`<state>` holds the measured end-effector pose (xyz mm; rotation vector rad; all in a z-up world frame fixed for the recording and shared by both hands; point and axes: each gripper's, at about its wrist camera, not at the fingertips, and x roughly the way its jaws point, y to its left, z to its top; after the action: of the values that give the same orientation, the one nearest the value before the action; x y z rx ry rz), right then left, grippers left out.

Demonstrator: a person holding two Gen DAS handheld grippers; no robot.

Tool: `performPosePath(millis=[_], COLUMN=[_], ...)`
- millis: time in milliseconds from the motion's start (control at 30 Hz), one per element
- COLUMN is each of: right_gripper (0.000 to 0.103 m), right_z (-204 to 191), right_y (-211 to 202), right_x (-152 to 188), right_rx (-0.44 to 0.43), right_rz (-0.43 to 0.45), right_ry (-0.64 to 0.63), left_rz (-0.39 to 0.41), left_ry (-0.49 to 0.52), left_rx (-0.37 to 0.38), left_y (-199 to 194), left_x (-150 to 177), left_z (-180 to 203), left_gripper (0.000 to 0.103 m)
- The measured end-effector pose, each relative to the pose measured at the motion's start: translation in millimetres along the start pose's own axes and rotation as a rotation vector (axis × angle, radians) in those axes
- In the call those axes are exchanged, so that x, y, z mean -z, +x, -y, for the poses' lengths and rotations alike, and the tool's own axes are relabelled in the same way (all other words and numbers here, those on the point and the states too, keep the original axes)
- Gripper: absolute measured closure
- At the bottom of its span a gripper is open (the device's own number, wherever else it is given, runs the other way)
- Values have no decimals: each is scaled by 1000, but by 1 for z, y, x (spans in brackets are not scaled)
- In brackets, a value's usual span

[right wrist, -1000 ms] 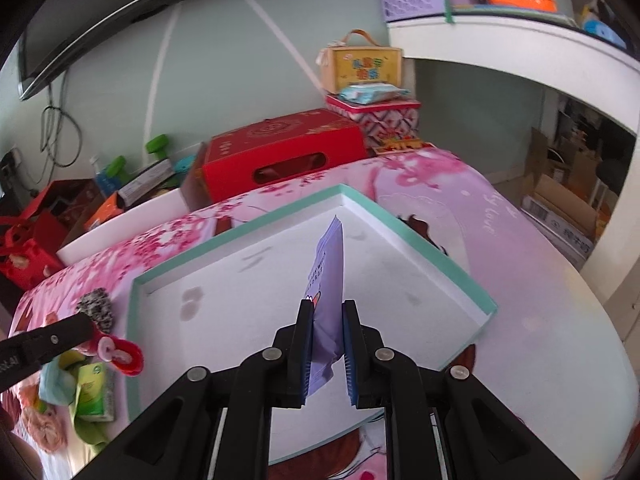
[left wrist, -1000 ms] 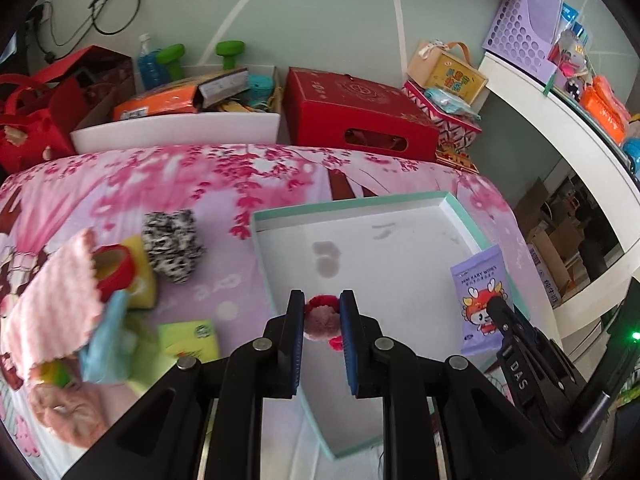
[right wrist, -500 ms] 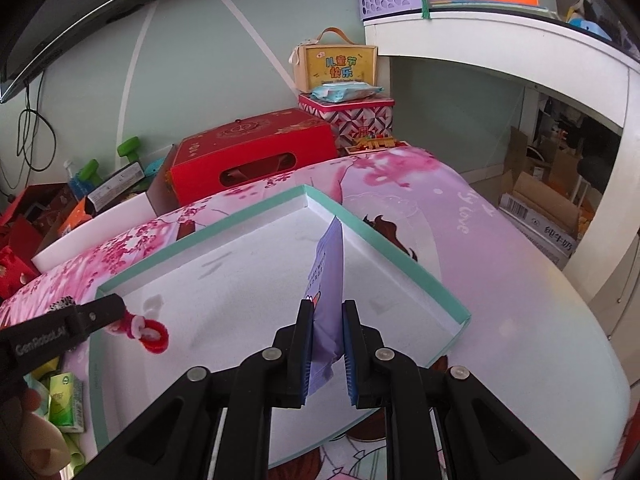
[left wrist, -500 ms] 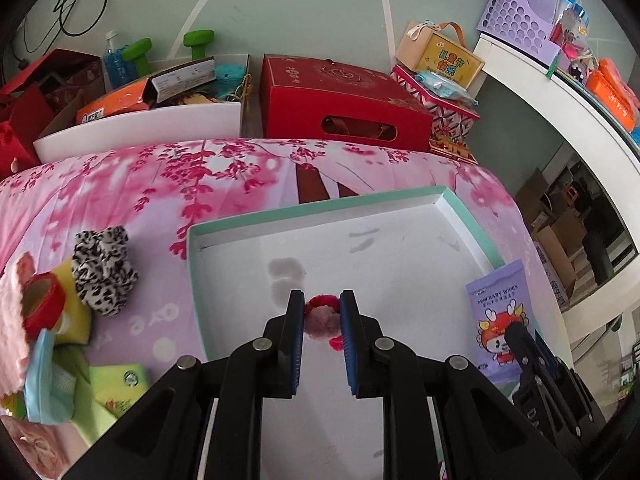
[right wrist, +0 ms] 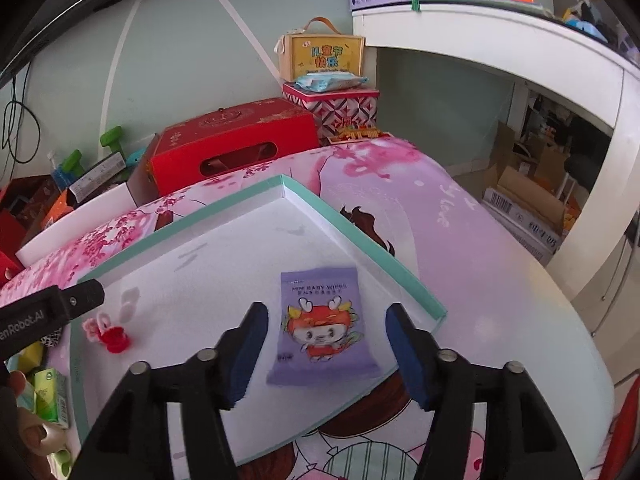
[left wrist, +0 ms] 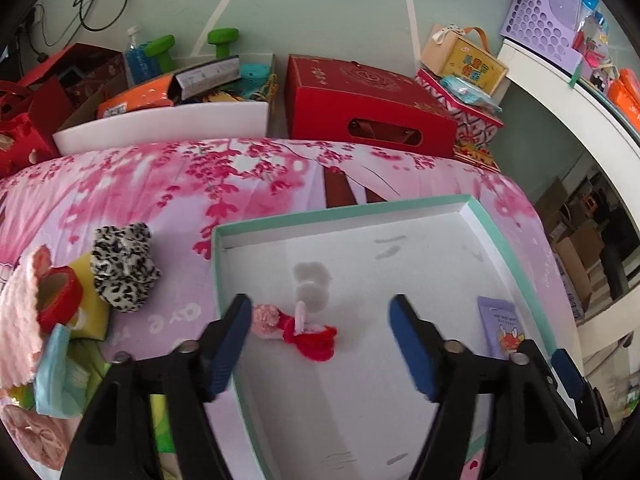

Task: Organize soft objects
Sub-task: 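Carry both items over the white tray and open both grippers to drop them, then move both tools back over the pile of soft items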

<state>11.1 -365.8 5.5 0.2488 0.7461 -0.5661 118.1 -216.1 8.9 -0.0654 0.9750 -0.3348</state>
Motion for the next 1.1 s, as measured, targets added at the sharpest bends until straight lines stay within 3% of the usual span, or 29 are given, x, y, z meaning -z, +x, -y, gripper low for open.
performPosePath(millis=[100,367,567,1100], right_gripper=[32,0,0,0], right_z=[1,0,0,-19], right_y=[1,3,4,-7], right_x=[1,2,3,2], right_rx=[24,32,32,-22], right_rz=[-11,-26,-38,-32], right_ry=[-16,-42,-38,-58], left_rz=[16,62,89,149], left_ry=[-9,-23,-43,-97], left_rx=[-25,-73,-120,-153], left_y=[-4,-13,-17,-58], left_x=[0,0,1,20], left_z=[-4,-14,-23,-58], left_gripper=[11,7,1,0])
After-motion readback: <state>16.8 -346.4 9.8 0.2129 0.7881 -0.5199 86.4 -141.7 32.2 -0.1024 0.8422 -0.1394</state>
